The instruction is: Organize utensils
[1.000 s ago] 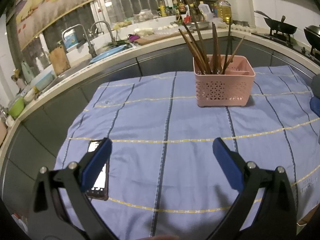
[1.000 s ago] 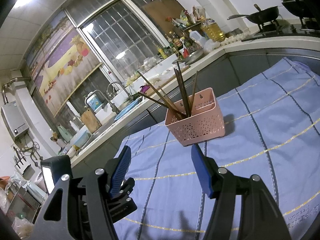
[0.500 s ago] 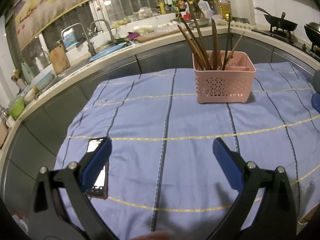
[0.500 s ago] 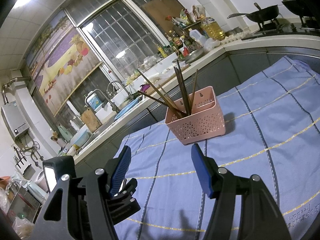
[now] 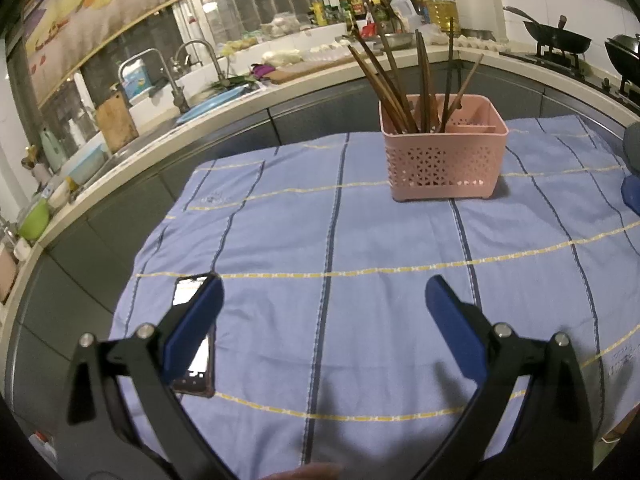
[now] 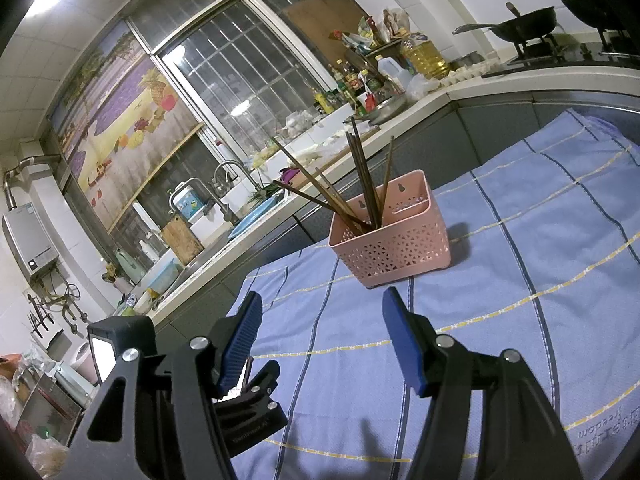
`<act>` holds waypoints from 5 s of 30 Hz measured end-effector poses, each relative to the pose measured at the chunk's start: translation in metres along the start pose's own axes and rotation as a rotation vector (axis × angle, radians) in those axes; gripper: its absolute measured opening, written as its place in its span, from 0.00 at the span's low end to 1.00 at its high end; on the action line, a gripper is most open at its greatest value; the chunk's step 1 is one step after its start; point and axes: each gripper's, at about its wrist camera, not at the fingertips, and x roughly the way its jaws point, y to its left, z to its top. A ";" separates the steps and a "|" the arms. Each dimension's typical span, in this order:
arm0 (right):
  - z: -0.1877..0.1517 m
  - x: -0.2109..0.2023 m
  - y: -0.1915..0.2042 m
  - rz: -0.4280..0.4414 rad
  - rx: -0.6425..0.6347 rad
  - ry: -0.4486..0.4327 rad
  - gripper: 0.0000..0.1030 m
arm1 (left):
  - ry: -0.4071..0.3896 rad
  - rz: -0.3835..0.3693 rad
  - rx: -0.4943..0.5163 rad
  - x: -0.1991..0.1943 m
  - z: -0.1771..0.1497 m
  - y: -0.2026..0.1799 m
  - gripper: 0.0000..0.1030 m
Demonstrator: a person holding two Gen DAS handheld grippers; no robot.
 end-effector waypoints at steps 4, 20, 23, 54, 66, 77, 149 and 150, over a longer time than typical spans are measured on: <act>0.000 0.000 0.001 -0.001 -0.001 -0.001 0.61 | -0.007 -0.005 0.004 -0.002 0.000 -0.001 0.94; -0.017 -0.005 0.014 -0.010 -0.012 0.017 0.61 | -0.046 0.003 -0.021 -0.011 0.006 0.007 0.94; -0.019 -0.006 0.017 -0.011 -0.012 0.019 0.61 | -0.051 0.002 -0.029 -0.012 0.007 0.009 0.94; -0.023 -0.004 0.019 -0.017 -0.008 0.033 0.61 | -0.059 -0.018 -0.046 -0.016 0.009 0.011 0.94; -0.030 -0.003 0.021 -0.027 -0.008 0.054 0.61 | -0.059 -0.016 -0.045 -0.016 0.008 0.010 0.94; -0.028 0.002 0.020 -0.035 -0.007 0.065 0.61 | -0.060 -0.025 -0.033 -0.015 0.007 0.007 0.94; -0.040 -0.008 0.012 -0.051 0.004 0.081 0.61 | -0.046 -0.030 -0.020 -0.011 -0.004 -0.005 0.94; -0.038 -0.005 0.013 -0.051 0.003 0.080 0.61 | -0.046 -0.030 -0.019 -0.012 -0.005 -0.006 0.94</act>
